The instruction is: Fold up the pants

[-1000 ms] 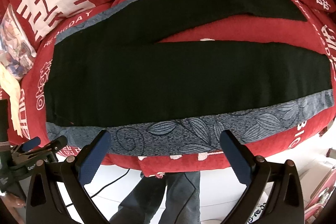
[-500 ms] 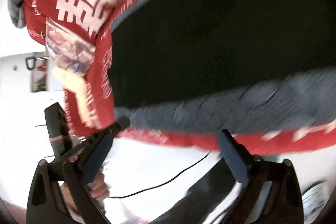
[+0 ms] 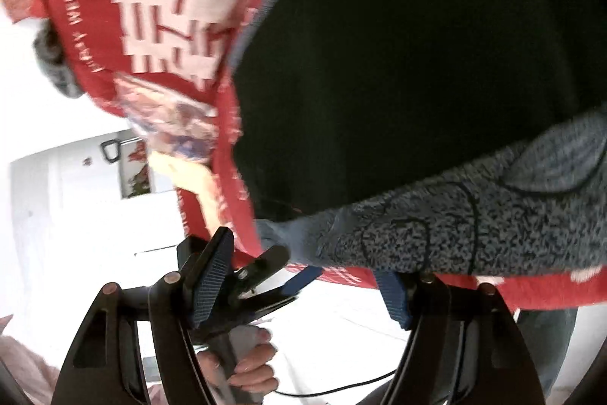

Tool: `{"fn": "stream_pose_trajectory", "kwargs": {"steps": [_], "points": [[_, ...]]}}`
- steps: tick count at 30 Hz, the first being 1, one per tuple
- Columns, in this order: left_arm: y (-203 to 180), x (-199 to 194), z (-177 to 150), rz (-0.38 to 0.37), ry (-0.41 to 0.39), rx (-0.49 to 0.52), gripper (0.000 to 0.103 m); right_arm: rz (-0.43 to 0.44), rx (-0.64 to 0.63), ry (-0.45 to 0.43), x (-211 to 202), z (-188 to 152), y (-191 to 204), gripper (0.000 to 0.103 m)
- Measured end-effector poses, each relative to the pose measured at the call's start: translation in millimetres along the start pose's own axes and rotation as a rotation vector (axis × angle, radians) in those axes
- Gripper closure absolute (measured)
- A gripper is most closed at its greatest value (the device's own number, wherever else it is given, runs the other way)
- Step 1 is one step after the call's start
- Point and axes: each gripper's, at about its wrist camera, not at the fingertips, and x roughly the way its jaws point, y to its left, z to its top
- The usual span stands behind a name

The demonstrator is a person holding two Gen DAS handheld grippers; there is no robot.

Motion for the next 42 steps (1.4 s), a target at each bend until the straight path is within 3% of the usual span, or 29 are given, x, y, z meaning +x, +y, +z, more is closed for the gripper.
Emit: {"fn": "stream_pose_trajectory", "kwargs": {"steps": [4,11,14,17,19,20,23,25,31,34,38,42], "points": [[-13,-1,13,0.036,-0.018,0.031,0.000,-0.065,-0.005,0.013,-10,-7,-9,0.027],[-20,4,19,0.079,0.022,0.065,0.005,-0.165,0.151,-0.139,-67,-21,-73,0.027],[-20,5,18,0.112,0.032,0.094,0.014,-0.095,0.227,-0.210,-85,-23,-90,0.027],[-17,1,18,0.153,0.034,0.107,0.035,-0.028,0.289,-0.253,-89,-23,-100,0.029],[-13,-2,17,0.171,0.045,0.101,0.065,0.025,0.359,-0.282,-91,-25,-106,0.071],[-12,-3,17,0.168,0.053,0.093,0.071,0.003,0.408,-0.300,-95,-25,-108,0.095],[-16,-14,21,0.160,0.047,0.083,0.073,-0.093,0.315,-0.282,-102,-16,-81,0.095],[-27,-31,24,0.152,0.021,0.097,0.073,-0.158,0.203,-0.243,-108,-1,-51,0.095],[-85,-72,45,0.122,-0.088,0.170,0.073,-0.172,-0.016,-0.164,-137,59,25,0.095],[-121,-79,77,0.119,-0.156,0.222,0.073,-0.198,-0.123,-0.127,-141,107,56,0.095],[-154,-65,129,0.143,-0.243,0.256,0.073,-0.205,-0.220,-0.087,-131,176,75,0.095],[-165,-25,180,0.208,-0.261,0.243,0.072,-0.267,-0.249,-0.069,-97,245,75,0.094]]}}
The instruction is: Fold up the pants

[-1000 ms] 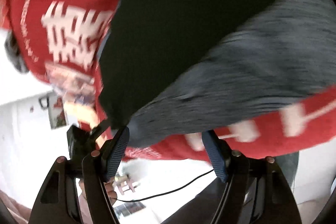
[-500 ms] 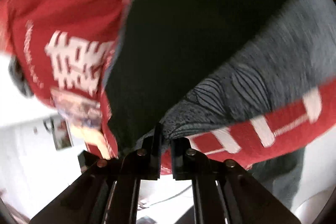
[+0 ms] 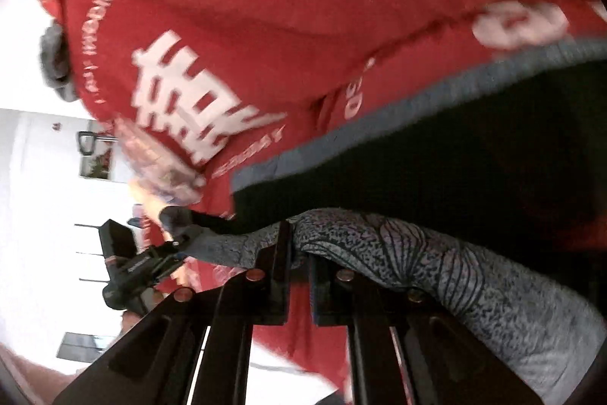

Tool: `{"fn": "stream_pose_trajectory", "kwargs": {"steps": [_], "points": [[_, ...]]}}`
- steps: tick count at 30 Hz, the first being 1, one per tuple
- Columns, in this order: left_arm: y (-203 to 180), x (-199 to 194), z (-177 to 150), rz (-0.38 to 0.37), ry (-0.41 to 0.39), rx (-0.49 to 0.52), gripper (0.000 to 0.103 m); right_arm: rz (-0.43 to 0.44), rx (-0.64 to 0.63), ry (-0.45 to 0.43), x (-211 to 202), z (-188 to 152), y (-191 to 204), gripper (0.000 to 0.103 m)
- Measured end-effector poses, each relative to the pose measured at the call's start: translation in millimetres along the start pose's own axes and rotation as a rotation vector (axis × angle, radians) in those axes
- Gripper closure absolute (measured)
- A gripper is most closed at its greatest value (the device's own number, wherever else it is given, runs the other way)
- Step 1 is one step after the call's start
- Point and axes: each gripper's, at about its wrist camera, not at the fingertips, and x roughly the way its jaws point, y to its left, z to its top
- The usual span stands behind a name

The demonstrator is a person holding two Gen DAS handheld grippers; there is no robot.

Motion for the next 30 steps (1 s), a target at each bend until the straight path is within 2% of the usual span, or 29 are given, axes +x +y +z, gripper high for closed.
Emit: {"fn": "stream_pose_trajectory", "kwargs": {"steps": [4,6,7,8,9,10,12,16,20,22,24,27,28,30], "points": [[2,54,24,0.102,0.044,0.010,0.072,-0.057,0.067,0.044,52,40,-30,0.091],[5,62,31,0.121,0.068,-0.007,0.071,-0.086,0.116,0.080,74,50,-50,0.090],[5,61,35,0.130,0.076,-0.022,0.054,-0.097,0.139,0.096,81,51,-57,0.090],[5,52,37,0.134,0.062,-0.023,0.045,-0.101,0.158,0.104,85,51,-62,0.090],[4,41,38,0.142,0.037,-0.011,0.029,-0.094,0.158,0.100,85,51,-61,0.086],[5,24,38,0.176,0.000,0.015,0.026,-0.088,0.138,0.098,82,51,-57,0.082],[7,4,37,0.211,-0.017,0.041,0.026,-0.080,0.082,0.099,72,50,-42,0.043],[4,4,17,0.277,0.018,0.106,0.026,-0.036,-0.058,0.114,52,37,-5,0.041],[-7,51,-12,0.300,0.105,0.118,0.026,-0.112,-0.125,0.164,68,27,1,0.050],[-10,74,-19,0.377,0.107,0.134,0.026,-0.171,-0.108,0.183,89,30,-9,0.052],[-13,83,-19,0.416,0.076,0.138,0.022,-0.216,-0.101,0.145,102,45,-20,0.053],[-21,82,-12,0.438,0.060,0.153,0.021,-0.191,-0.041,0.018,91,70,-24,0.054],[-22,78,-9,0.450,0.056,0.159,0.021,-0.168,-0.011,-0.027,80,76,-25,0.053],[-24,69,-4,0.481,0.051,0.161,0.021,-0.129,0.028,-0.070,58,81,-26,0.043]]}}
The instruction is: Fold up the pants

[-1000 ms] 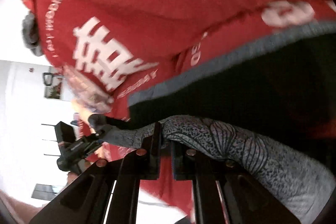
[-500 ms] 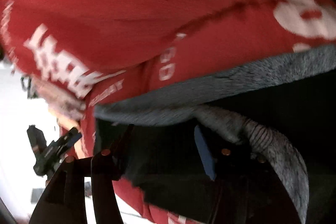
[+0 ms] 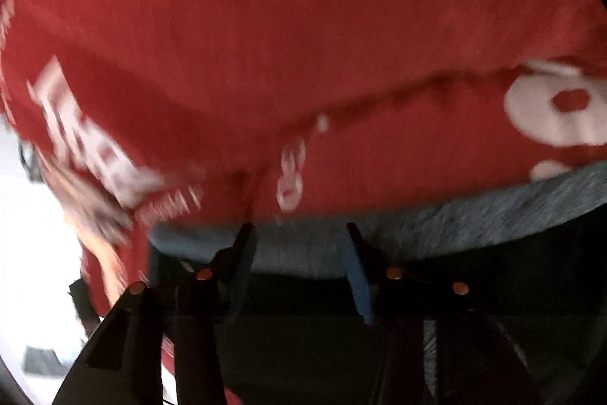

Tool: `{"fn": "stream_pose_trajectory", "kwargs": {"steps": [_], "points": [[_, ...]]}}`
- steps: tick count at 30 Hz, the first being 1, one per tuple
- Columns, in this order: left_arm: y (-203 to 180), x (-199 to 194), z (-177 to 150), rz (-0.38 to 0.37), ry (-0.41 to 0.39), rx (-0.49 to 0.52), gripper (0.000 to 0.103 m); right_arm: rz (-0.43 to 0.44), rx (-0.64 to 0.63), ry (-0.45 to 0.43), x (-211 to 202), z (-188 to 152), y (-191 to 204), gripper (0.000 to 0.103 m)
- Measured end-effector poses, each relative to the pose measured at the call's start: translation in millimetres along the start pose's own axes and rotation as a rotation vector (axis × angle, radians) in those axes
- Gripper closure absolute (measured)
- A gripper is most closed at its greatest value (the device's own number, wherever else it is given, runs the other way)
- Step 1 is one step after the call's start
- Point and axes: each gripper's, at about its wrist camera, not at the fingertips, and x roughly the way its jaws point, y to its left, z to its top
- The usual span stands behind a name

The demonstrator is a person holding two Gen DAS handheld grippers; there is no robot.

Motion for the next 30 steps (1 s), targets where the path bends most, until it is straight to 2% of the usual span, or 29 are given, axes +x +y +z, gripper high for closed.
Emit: {"fn": "stream_pose_trajectory", "kwargs": {"steps": [3,7,12,14,20,23,26,30], "points": [[-1,-24,-3,-0.012,-0.008,0.024,0.021,0.032,-0.024,0.021,-35,-9,-4,0.043],[-37,-51,-29,-0.074,0.022,0.121,0.021,0.023,-0.024,0.071,-76,-44,-34,0.043],[-106,-67,-68,-0.211,0.091,0.242,0.021,-0.051,0.130,0.062,-141,-108,-105,0.043],[-141,-75,-89,-0.267,0.112,0.313,0.021,-0.089,0.205,0.032,-170,-140,-130,0.043],[-228,-79,-130,-0.455,0.189,0.441,0.021,-0.190,0.431,-0.041,-232,-236,-189,0.043],[-257,-70,-146,-0.476,0.222,0.475,0.021,-0.222,0.540,-0.078,-245,-289,-215,0.043],[-274,-69,-162,-0.505,0.240,0.493,0.021,-0.228,0.620,-0.087,-241,-325,-231,0.043],[-290,-65,-175,-0.524,0.260,0.509,0.021,-0.132,0.654,-0.135,-236,-344,-239,0.043]]}}
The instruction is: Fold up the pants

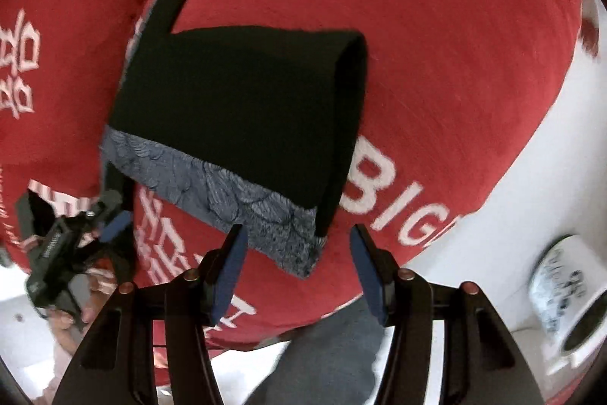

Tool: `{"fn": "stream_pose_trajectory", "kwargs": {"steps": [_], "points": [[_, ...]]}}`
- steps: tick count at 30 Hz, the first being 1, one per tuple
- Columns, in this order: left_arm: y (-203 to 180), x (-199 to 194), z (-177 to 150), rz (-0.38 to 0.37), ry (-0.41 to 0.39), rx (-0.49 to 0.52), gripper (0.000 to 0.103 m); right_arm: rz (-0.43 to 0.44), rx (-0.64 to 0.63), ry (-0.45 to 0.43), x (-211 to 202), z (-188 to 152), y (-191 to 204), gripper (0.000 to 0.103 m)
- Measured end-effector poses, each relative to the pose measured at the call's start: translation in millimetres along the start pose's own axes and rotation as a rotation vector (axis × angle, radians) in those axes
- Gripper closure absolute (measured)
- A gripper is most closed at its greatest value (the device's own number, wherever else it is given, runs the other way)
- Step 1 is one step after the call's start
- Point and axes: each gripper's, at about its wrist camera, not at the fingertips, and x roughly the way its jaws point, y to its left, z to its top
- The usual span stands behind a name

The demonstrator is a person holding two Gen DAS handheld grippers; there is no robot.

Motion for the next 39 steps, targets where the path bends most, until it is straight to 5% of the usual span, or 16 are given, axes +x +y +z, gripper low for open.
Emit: {"fn": "stream_pose_trajectory", "kwargs": {"steps": [8,11,13,15,24,28,29,30,32,35,38,39], "points": [[-21,29,0,-0.041,0.040,-0.012,0.021,0.092,-0.026,0.047,10,5,-9,0.044],[-30,34,3,-0.063,0.044,-0.028,0.023,0.121,0.006,0.096,12,10,-14,0.078],[-34,35,6,-0.112,0.066,-0.047,0.063,0.169,-0.013,0.116,4,16,-8,0.087],[-39,38,10,-0.130,0.096,-0.063,0.068,0.224,-0.061,0.124,-12,25,10,0.088],[-65,-13,78,-0.107,-0.093,-0.066,0.068,0.380,-0.284,0.073,-65,141,113,0.088],[-58,-39,128,-0.003,-0.210,-0.084,0.064,0.372,-0.334,0.039,-57,219,153,0.088],[-55,-44,135,0.028,-0.226,-0.088,0.054,0.361,-0.336,0.036,-51,236,161,0.088],[-50,-51,141,0.068,-0.257,-0.101,0.029,0.347,-0.335,0.039,-44,254,170,0.088],[-40,-65,145,0.104,-0.321,-0.124,0.020,0.299,-0.330,0.039,-32,284,180,0.088],[-26,-73,148,0.172,-0.335,-0.161,0.020,0.215,-0.309,0.024,-20,315,186,0.078],[-8,-68,139,0.233,-0.306,-0.207,0.020,0.167,-0.368,-0.066,-31,323,195,0.037],[-1,-64,134,0.259,-0.290,-0.221,0.020,0.159,-0.393,-0.093,-38,321,195,0.034]]}}
